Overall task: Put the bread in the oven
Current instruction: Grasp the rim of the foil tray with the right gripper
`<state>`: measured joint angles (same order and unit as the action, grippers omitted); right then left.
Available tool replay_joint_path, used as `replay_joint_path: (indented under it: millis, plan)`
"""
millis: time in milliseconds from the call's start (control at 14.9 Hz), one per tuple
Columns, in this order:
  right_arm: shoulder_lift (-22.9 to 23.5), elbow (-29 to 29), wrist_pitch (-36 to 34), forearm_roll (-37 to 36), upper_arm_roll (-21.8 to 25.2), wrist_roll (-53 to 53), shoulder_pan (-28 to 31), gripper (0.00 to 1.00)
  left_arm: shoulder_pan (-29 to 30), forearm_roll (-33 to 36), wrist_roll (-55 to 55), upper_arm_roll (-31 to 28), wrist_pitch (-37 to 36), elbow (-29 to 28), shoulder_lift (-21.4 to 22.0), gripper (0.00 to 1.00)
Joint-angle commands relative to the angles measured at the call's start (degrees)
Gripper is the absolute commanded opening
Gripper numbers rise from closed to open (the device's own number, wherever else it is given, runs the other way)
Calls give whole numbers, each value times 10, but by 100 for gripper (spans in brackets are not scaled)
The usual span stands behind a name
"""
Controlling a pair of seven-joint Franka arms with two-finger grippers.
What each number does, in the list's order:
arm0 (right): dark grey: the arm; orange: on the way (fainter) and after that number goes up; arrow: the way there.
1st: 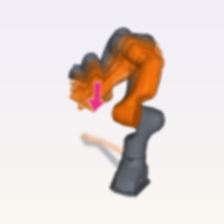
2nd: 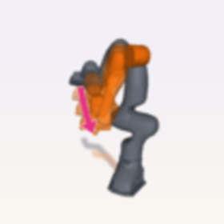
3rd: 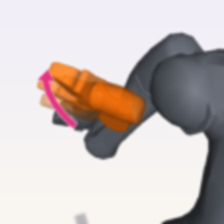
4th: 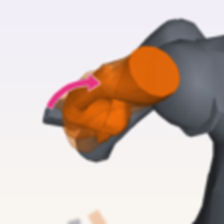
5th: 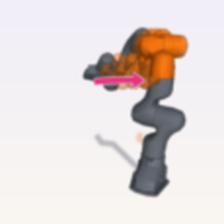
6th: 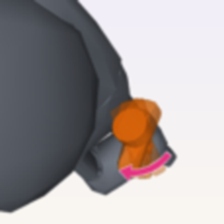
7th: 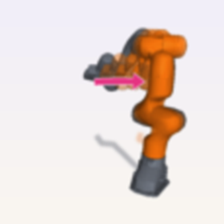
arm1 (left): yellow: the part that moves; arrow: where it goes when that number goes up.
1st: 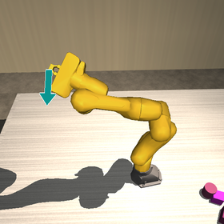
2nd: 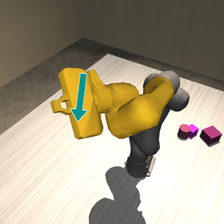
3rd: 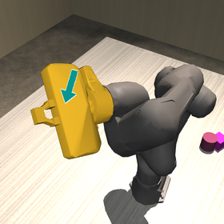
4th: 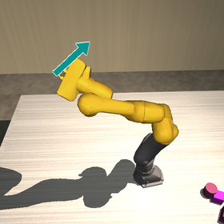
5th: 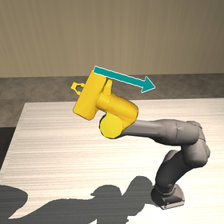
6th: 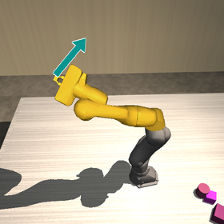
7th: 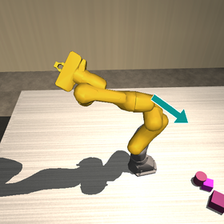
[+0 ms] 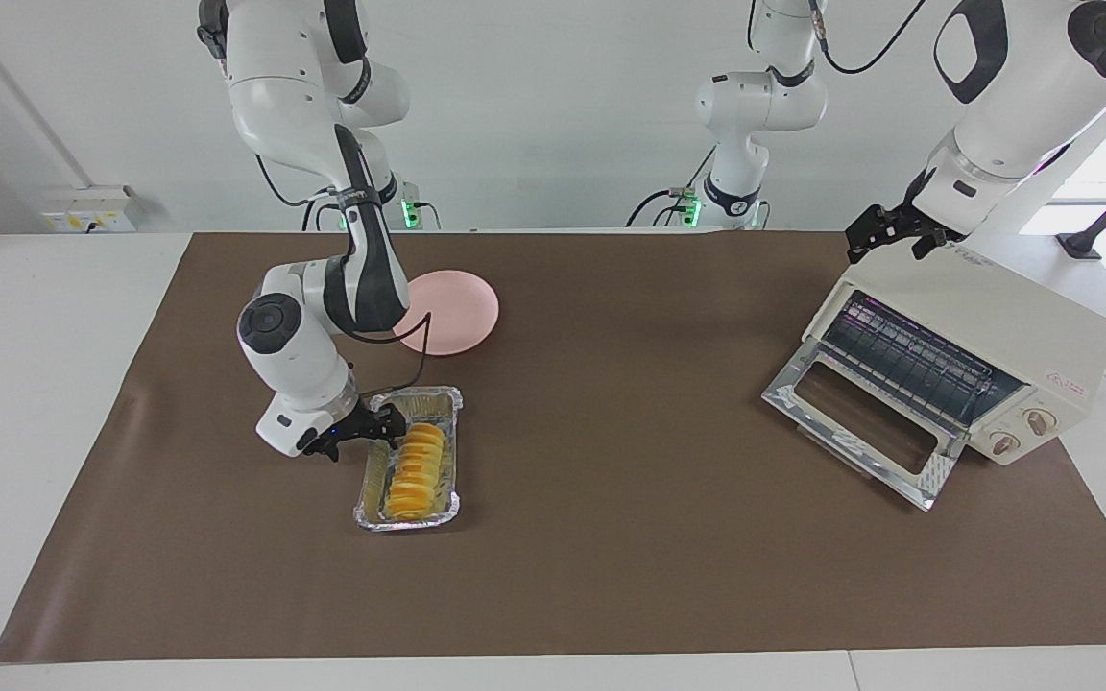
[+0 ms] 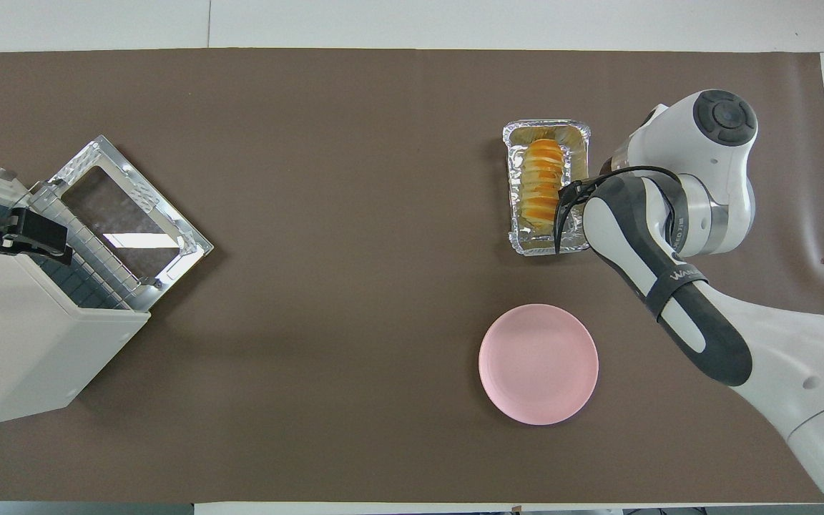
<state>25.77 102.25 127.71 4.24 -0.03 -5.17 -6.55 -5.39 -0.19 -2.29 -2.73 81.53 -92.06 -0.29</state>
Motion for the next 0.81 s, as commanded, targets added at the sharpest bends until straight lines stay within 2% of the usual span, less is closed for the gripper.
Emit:
replay_joint_path:
  millis: [0,67,738]
  plan:
    - [-21,19,4,0,-1,-13,2,17,-1,11,-1,-2,6,-10,13,100]
    - [-21,17,4,0,-1,-11,1,0,-1,11,-1,-2,6,-10,13,100]
    - [-20,-11,-14,2,-8,9,-10,0,-1,11,-1,-2,6,-10,13,100]
